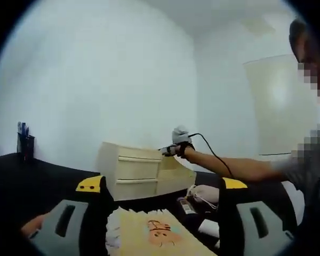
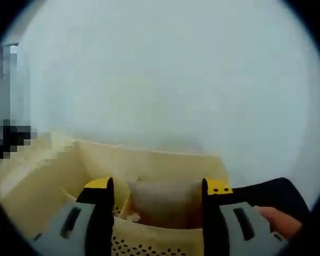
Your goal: Open the drawer, pick up the cosmetic bottles from the table one by one, place them into the drawer, release the gripper, close the drawer, and move the gripper away
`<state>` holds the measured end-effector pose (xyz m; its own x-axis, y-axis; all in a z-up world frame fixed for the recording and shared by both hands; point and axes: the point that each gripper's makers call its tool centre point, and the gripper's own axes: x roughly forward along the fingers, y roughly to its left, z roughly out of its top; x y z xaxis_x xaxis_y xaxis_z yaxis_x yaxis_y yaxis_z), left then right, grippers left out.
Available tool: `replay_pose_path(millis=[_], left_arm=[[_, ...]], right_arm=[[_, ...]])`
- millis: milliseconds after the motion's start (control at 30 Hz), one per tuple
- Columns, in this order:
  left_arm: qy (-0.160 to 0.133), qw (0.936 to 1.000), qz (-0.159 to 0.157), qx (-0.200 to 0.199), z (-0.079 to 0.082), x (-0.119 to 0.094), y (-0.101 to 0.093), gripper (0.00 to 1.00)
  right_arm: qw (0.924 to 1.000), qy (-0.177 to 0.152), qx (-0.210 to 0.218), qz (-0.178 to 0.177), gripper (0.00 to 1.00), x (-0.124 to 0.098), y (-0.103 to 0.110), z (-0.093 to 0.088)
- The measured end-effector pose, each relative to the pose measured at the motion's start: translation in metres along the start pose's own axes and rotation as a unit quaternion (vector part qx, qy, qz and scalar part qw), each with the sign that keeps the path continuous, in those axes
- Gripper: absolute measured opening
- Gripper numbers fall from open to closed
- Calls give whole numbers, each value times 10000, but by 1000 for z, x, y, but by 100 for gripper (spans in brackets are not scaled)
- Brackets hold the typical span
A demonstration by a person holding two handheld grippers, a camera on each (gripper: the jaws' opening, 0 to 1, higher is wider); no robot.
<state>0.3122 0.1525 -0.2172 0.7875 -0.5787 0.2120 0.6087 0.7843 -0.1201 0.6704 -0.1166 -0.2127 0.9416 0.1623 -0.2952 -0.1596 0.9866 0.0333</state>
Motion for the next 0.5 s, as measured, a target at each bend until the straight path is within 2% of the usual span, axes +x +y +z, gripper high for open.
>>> replay_pose_path(millis=[100, 200, 300, 333, 433, 500], left_arm=[[18, 10000, -21, 4, 1, 1, 3, 83], [-3, 10000, -42, -15, 4, -1, 7, 83], [26, 10000, -68, -7, 2, -2, 4, 82], [32, 10000, -76, -11, 2, -3, 3, 82], [10, 9999, -97, -82, 2, -3, 3, 82], [-17, 9999, -92, -86, 0, -2, -5, 82]], right_arm=[[9996, 183, -182, -111, 59, 5, -11, -10], [9994, 353, 50, -20, 61, 14, -11, -17], [9991, 410, 137, -29, 65, 20, -9, -24], [9992, 391, -3, -78, 65, 21, -11, -23], [9989, 449, 70, -119, 62, 20, -8, -28], [9989, 380, 194, -168, 58, 23, -11, -25]])
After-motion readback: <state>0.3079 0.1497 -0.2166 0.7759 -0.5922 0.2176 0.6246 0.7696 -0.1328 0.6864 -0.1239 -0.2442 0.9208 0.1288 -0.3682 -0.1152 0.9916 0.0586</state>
